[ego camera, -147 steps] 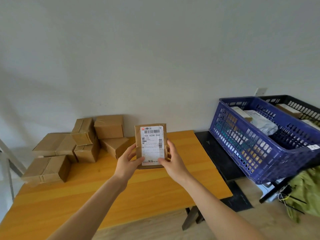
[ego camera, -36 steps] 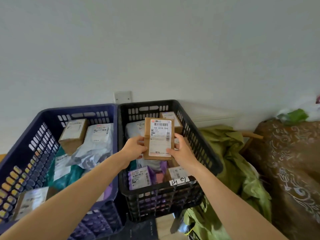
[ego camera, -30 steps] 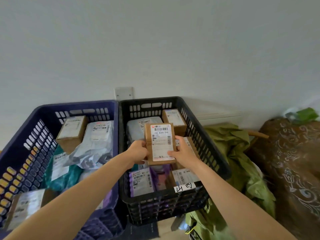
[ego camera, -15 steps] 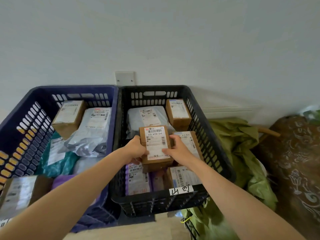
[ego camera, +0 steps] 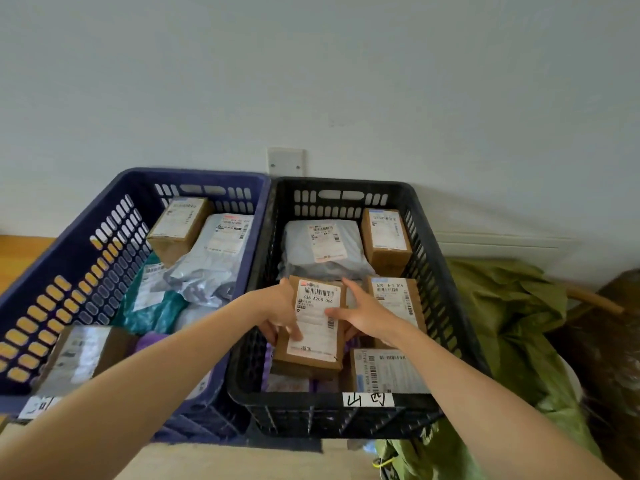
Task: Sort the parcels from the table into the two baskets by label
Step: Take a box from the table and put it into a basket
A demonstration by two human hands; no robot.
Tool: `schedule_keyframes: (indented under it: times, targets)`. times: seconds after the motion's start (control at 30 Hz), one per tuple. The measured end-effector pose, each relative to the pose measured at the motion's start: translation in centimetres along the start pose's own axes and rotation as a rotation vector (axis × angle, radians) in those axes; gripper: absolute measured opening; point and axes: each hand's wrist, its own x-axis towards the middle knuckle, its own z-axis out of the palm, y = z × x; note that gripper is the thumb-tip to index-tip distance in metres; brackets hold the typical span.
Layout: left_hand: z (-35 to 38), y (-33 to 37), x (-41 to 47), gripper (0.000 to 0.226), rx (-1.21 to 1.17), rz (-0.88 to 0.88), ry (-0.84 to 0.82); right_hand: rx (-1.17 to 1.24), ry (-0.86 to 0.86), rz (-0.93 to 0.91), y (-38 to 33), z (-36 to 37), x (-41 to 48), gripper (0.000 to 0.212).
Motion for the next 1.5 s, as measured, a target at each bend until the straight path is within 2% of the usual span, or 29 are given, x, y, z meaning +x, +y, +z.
schedule_keyframes:
  times: [0.07,0.1,0.2,0.27,0.37,0.47,0.53,0.67,0.73,0.93,1.13,1.3,1.37,1.5]
  targets:
    - [0.2,0.1,-0.2,0.125,0.034,0.008,-0.007,0.032,-0.042,0.011,0.1,-0.2,0.2,0.077]
    - [0.4,0.0,-0.4,0.129,0.093,0.026,-0.002,0.041,-0.066,0.017,0.2,-0.4,0.3,0.072]
    - [0.9,-0.1,-0.6,0.133,0.293,0.083,0.05,0.038,-0.149,0.034,0.0,-0.7,0.1,0.054]
    - [1.3,-0.3,-0.5,0.127,0.325,0.067,0.045,0.022,-0.21,0.065,0.1,-0.7,0.0,0.052]
    - [1.7,-0.4,-0.9,0.097,0.388,0.048,0.033,-0.03,-0.312,0.099,0.4,-0.5,0.2,0.058]
    - [1.9,-0.3,-1.2,0.087,0.501,0.077,0.081,-0.03,-0.335,0.091,0.7,-0.6,0.5,0.059]
    - [2.2,-0.5,-1.1,0.096,0.582,0.095,0.091,-0.061,-0.343,0.062,0.8,-0.6,0.7,0.065]
    - [2.5,-1.0,-0.7,0.129,0.612,0.087,0.023,-0.149,-0.384,-0.002,0.9,-0.3,0.7,0.081]
    - [2.6,-1.1,-0.7,0.135,0.621,0.088,0.014,-0.156,-0.436,-0.003,1.0,-0.2,0.7,0.083]
    - [3.6,-1.6,-0.2,0.129,0.677,0.135,0.077,-0.245,-0.385,-0.036,2.2,0.2,0.8,0.096]
    - [4.3,-1.7,0.4,0.129,0.767,0.116,0.138,-0.247,-0.38,-0.046,2.4,0.5,0.5,0.094]
    - [3.9,-1.5,0.7,0.132,0.893,0.134,0.164,-0.16,-0.368,-0.08,2.5,1.1,0.4,0.088]
    - [3.8,-1.5,0.9,0.13,0.855,0.143,0.153,-0.158,-0.363,-0.082,2.6,1.2,0.5,0.089]
    - [3.3,-1.8,0.9,0.125,0.73,0.187,0.118,-0.248,-0.338,-0.088,2.8,1.0,0.8,0.106]
